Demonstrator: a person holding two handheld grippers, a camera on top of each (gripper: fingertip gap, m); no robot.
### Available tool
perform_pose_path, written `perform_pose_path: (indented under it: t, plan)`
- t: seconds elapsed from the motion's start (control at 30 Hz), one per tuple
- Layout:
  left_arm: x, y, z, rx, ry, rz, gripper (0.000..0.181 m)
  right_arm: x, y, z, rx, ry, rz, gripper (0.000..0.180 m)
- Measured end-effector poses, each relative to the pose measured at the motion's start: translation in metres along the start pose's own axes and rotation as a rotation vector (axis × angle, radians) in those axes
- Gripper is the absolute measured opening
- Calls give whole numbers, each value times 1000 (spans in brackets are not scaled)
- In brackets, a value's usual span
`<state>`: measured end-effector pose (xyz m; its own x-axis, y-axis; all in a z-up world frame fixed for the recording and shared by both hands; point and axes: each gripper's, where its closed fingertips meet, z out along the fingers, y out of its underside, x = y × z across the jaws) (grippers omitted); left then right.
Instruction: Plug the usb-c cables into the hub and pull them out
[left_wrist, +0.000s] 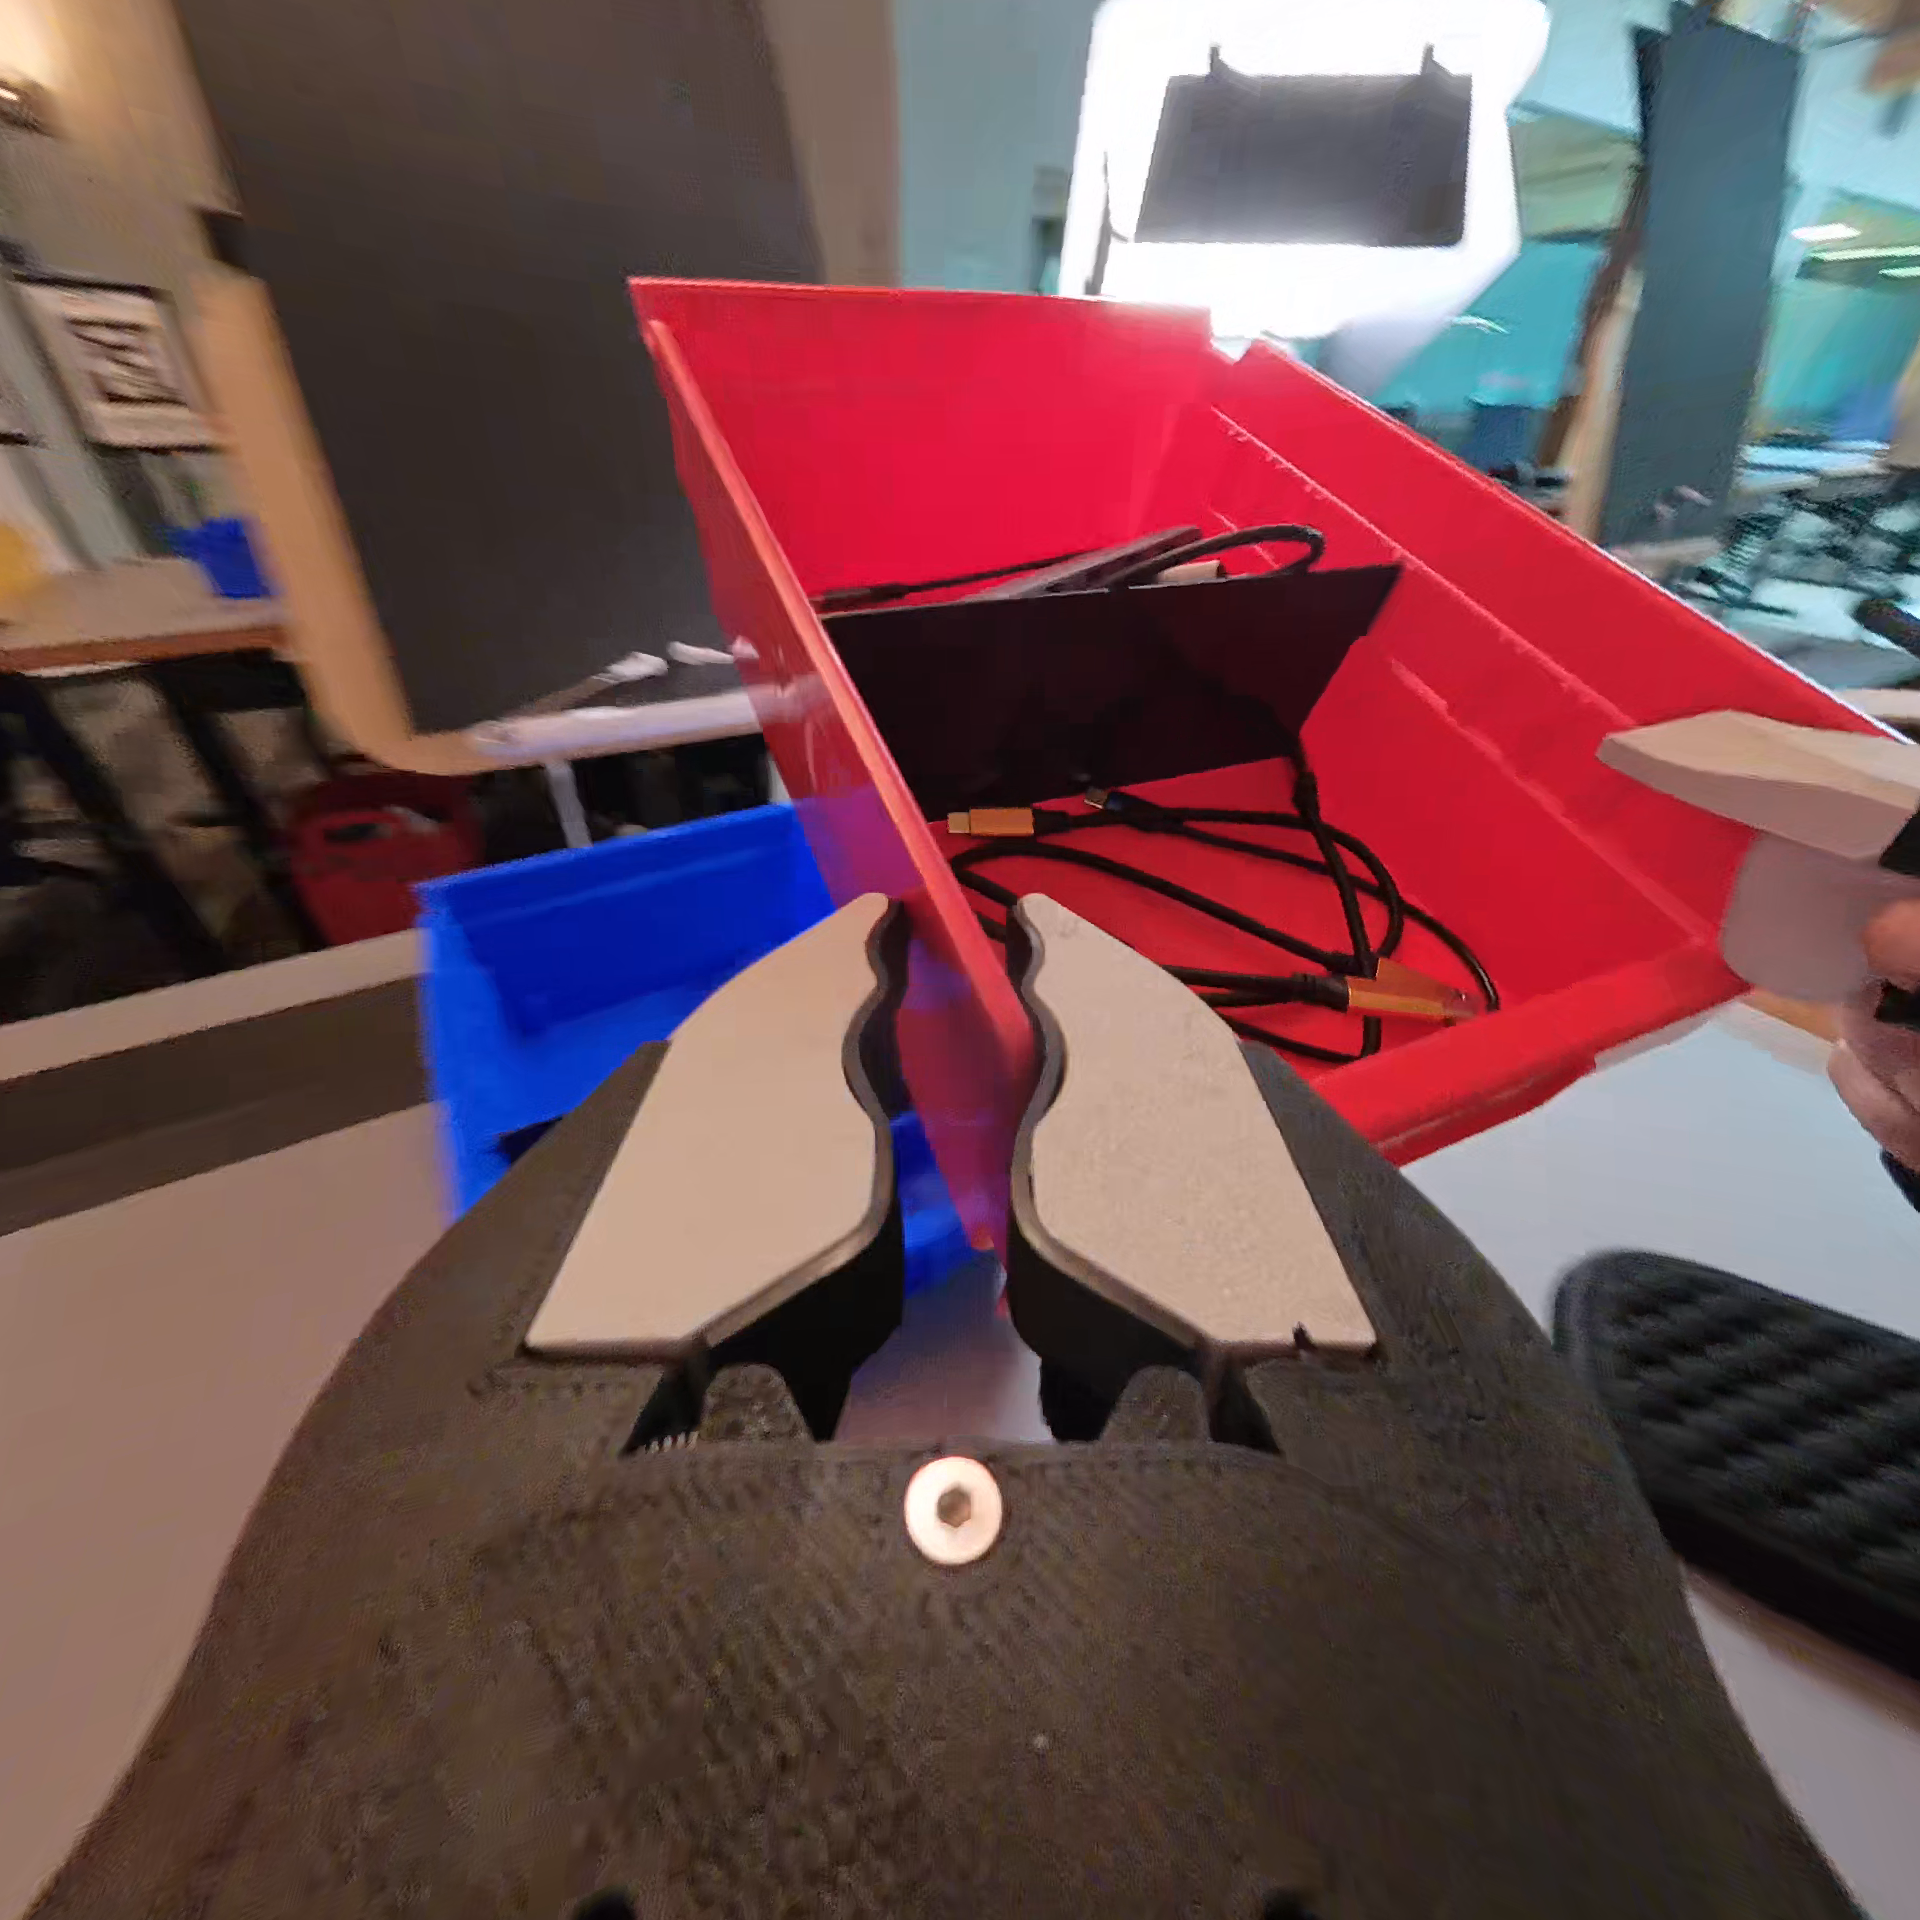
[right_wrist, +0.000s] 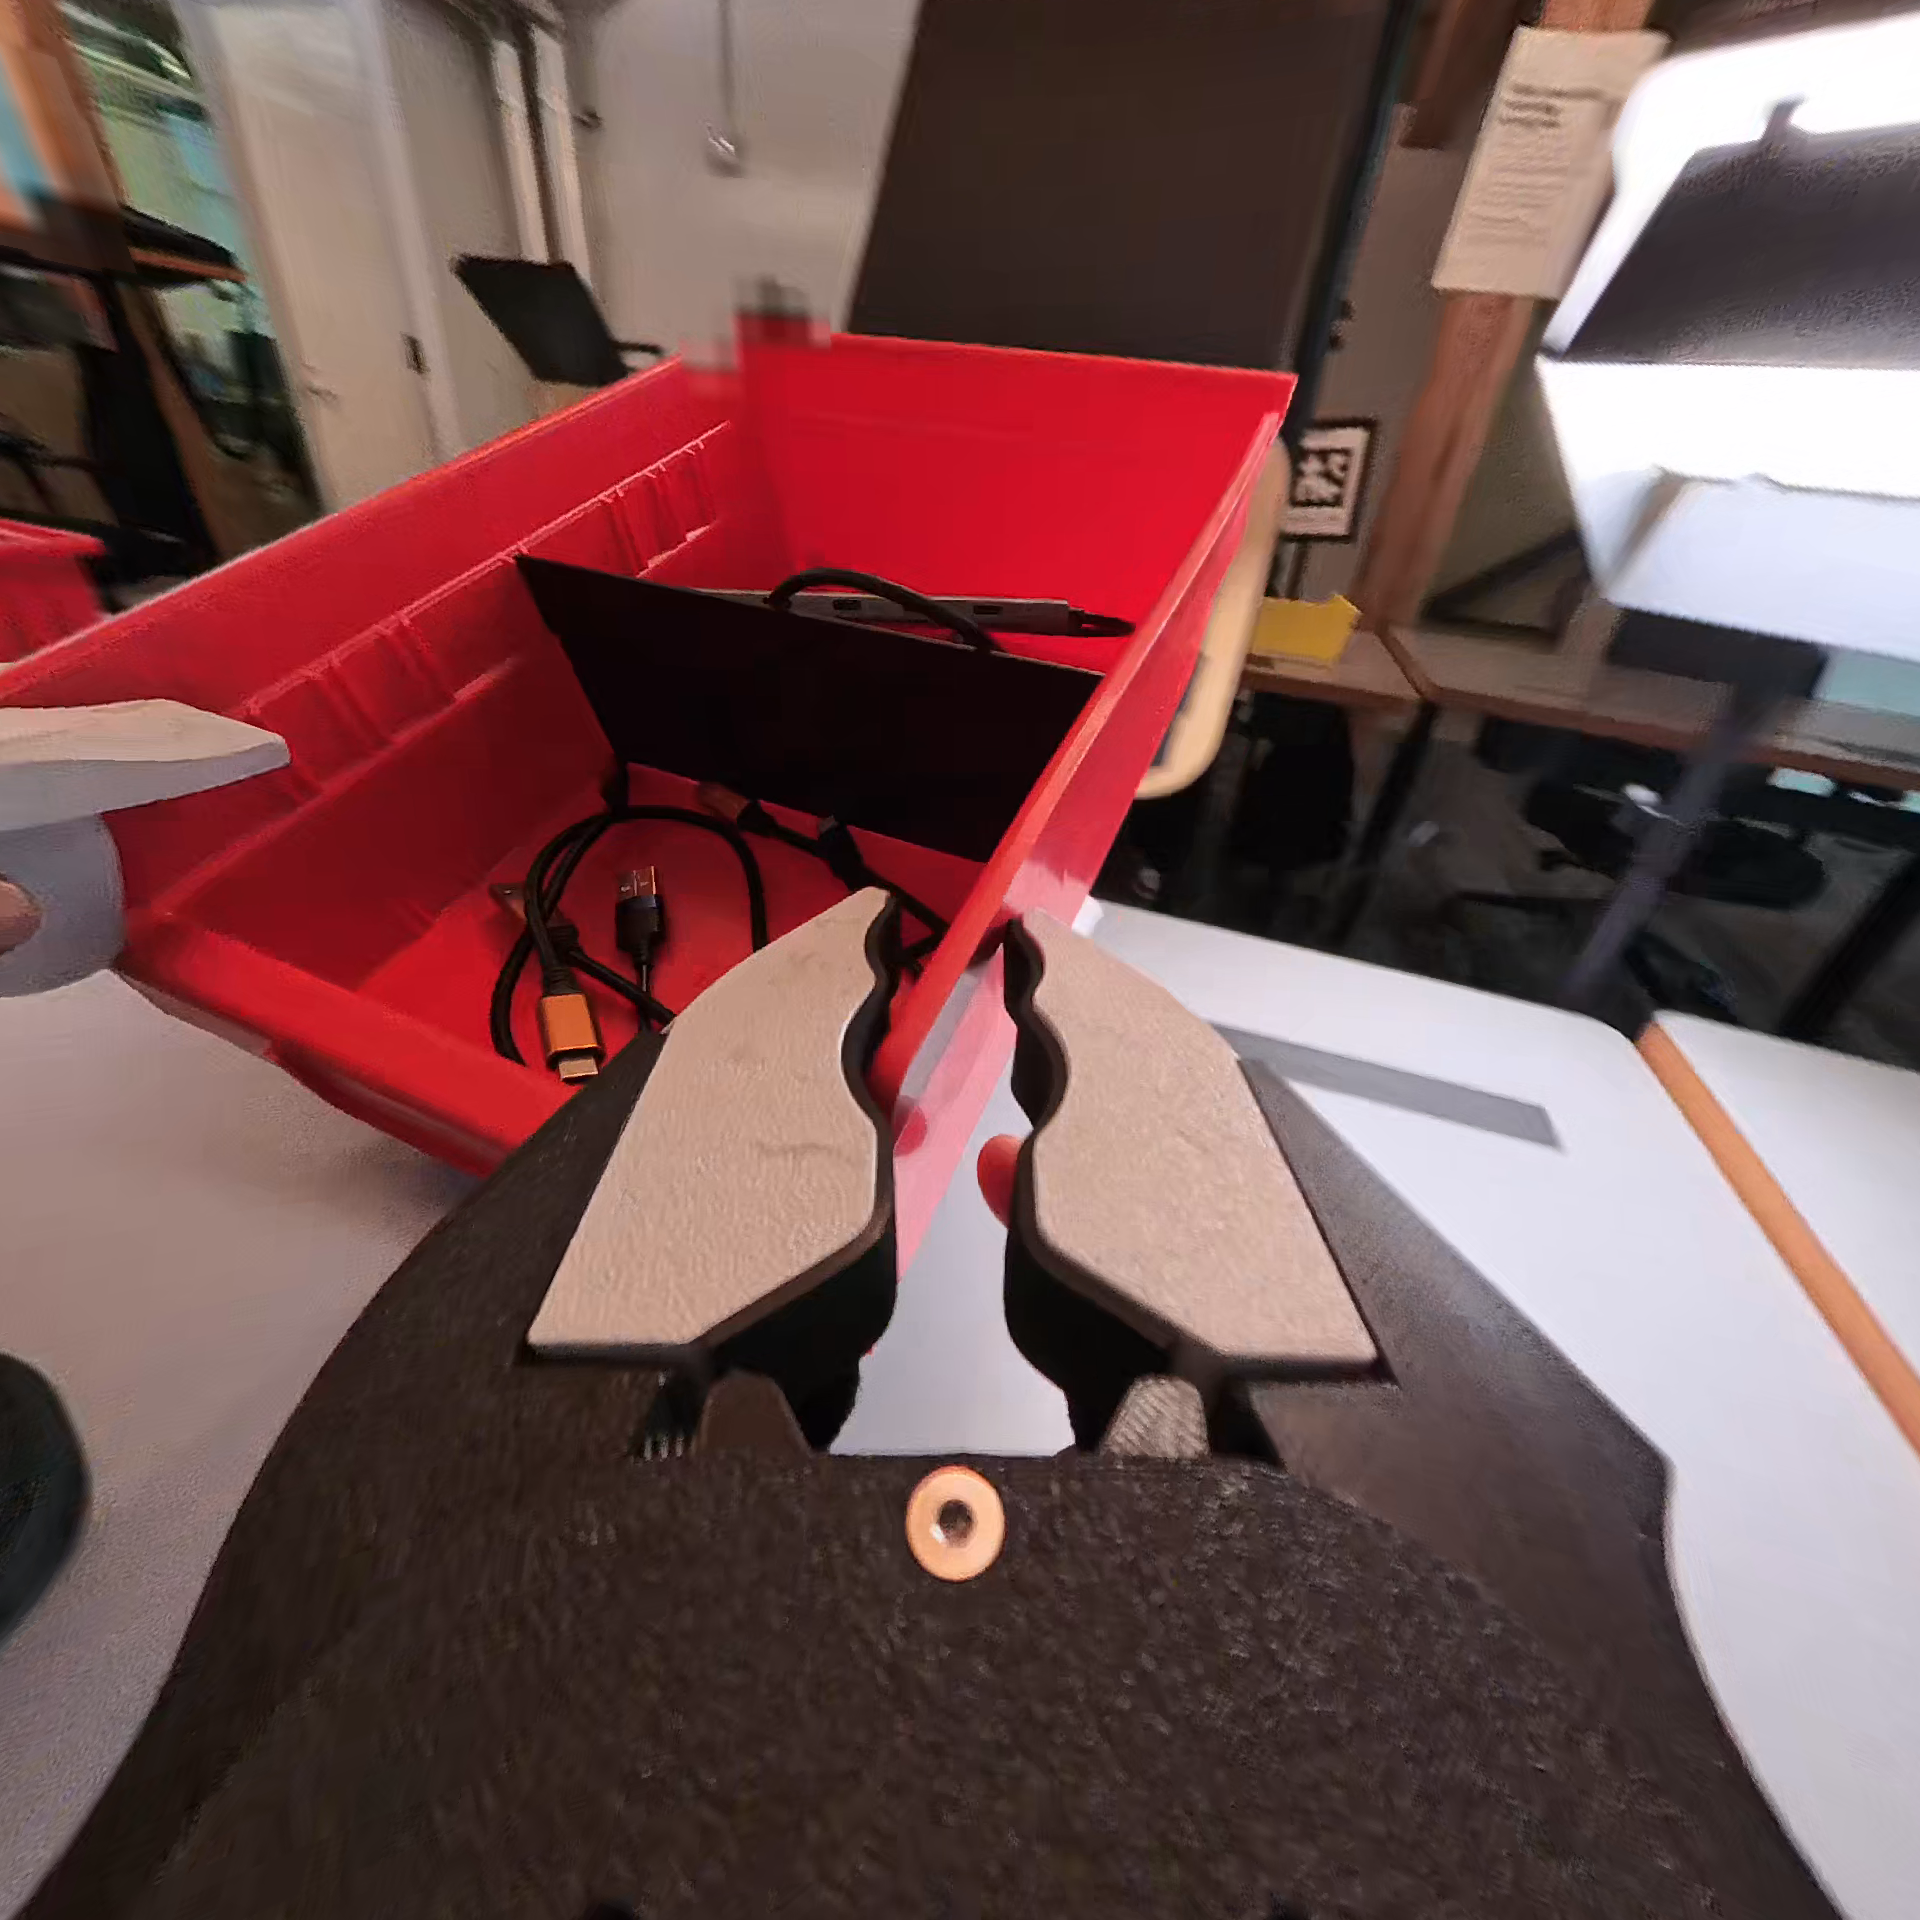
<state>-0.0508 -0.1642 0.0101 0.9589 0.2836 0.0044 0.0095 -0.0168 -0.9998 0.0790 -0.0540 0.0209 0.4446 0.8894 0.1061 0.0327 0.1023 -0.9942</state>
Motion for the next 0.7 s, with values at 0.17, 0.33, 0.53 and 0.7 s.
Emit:
perform_pose_path:
  t: [0.17,0.33,0.53,0.7]
  plan:
    - [-108,-24,-66,50,-259,-9,13,-108,-26,66,28,-189,13,19]
    - [-204,3,-123,-16,-459,-55,11,-215,2,118,-57,-361,45,21]
    - [-280,81,-157,-129,-582,-182,8,-296,73,150,-214,-468,44,25]
    - [-297,146,-147,-226,-576,-286,8,-307,134,159,-364,-491,-5,30]
